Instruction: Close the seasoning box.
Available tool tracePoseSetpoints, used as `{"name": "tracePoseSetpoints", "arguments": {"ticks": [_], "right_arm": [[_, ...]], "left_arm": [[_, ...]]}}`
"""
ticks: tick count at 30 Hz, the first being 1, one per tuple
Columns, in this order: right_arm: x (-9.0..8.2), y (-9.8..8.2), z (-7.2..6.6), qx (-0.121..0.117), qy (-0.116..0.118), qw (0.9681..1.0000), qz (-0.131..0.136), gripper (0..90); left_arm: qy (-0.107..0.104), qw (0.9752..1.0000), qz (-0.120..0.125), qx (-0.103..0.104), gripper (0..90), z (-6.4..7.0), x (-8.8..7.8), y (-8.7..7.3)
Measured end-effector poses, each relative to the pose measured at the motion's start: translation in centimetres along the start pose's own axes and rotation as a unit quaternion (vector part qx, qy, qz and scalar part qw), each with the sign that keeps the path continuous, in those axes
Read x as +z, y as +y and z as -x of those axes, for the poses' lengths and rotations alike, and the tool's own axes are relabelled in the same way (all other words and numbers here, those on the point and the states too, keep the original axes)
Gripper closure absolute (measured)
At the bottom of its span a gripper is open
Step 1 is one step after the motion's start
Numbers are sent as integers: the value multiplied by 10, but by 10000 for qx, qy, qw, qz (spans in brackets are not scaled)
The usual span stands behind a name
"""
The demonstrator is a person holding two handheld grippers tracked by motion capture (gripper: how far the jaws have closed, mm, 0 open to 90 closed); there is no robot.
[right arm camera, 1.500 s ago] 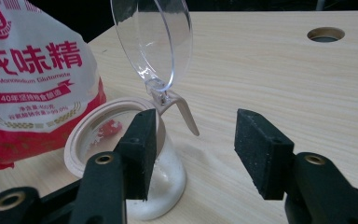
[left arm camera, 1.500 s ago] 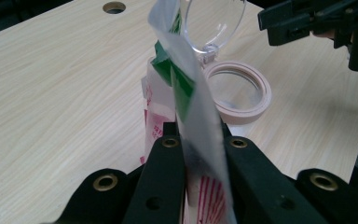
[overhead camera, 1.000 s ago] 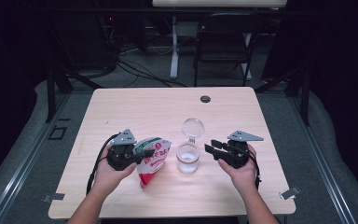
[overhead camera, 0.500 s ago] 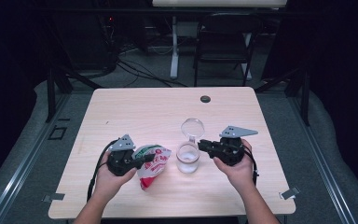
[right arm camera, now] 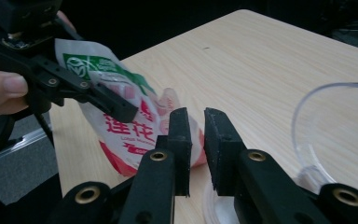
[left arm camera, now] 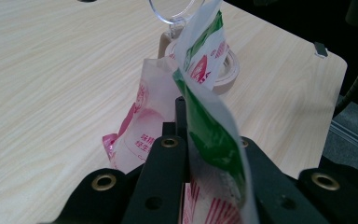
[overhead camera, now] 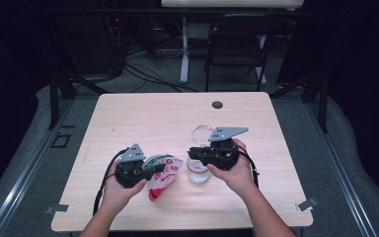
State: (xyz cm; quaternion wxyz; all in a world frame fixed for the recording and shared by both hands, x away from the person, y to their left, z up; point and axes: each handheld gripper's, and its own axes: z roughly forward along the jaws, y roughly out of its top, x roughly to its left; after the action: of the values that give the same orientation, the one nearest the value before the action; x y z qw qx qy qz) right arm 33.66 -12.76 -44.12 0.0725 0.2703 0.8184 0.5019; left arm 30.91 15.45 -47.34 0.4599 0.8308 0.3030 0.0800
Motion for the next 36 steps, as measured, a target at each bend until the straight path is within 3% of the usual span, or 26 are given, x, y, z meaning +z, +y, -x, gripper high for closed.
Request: {"name": "tracePoseSetpoints", "arguments": {"ticks": [5,8,18,26,36], "right_arm": [[12,0,-8,-99,251,9996,-59,796],[19,-1,-12,-206,288,9992,-170,782],[35,-6,-13,-328,327,9980,-418,789],[41,-8,-13,-306,360,9979,-440,898],[40,-8,-14,-332,331,9980,-423,900]], "left_arm": [[6,10000,19,-9,895,3,1,-1],[6,10000,9,-28,895,4,2,-1],[50,10000,36,-51,892,7,3,-2],[82,9999,83,-70,873,9,3,-3],[166,9998,79,-43,793,12,4,-10]]}}
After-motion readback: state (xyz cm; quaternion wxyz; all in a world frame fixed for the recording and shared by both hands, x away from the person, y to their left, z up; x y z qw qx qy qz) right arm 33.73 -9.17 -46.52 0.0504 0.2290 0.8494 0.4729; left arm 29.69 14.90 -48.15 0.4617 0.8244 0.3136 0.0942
